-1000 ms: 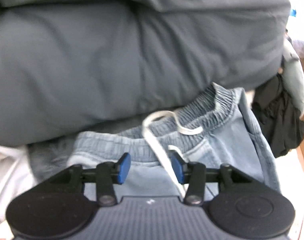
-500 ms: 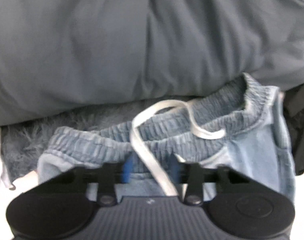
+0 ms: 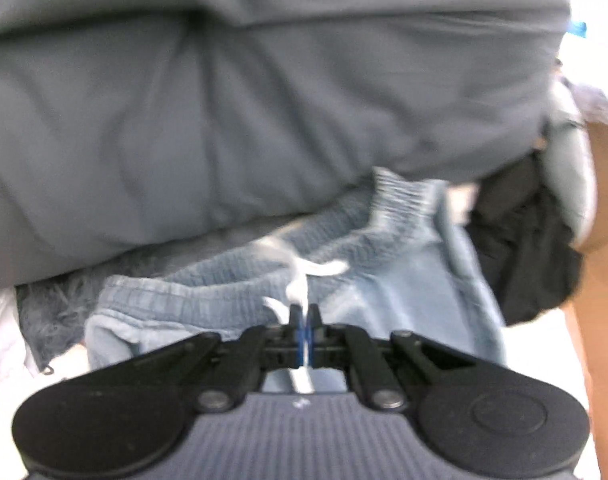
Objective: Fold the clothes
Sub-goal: 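Open the right gripper to release the waistband while the left gripper holds it, then open the left gripper and lay the jeans flat on the sheet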
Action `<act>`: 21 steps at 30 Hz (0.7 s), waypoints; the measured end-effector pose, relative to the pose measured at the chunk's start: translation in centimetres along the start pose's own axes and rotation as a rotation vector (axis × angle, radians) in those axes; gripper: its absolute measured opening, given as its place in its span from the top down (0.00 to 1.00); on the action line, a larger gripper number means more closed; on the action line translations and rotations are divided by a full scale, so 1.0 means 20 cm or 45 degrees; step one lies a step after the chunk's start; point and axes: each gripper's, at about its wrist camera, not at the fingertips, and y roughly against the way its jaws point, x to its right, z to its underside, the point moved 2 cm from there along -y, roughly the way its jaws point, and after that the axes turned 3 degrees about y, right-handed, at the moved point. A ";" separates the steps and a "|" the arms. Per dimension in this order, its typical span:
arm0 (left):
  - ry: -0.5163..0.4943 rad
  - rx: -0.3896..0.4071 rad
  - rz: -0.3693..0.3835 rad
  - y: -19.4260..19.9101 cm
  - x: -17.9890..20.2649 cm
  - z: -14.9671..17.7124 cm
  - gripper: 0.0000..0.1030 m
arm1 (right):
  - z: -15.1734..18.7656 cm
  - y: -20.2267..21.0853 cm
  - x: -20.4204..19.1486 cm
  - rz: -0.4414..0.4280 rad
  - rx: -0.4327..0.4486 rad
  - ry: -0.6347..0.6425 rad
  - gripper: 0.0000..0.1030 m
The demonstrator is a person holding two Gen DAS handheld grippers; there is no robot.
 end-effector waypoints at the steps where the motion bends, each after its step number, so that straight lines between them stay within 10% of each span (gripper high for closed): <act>1: -0.019 -0.008 0.023 -0.07 0.05 -0.01 0.99 | 0.01 0.02 0.00 -0.001 0.016 -0.012 0.55; 13: -0.201 -0.130 0.151 -0.30 0.53 0.19 0.97 | 0.30 0.10 -0.14 -0.097 0.139 -0.086 0.49; 21: -0.309 -0.150 0.103 -0.18 0.67 0.38 0.71 | 0.43 0.02 -0.20 -0.086 0.098 0.035 0.47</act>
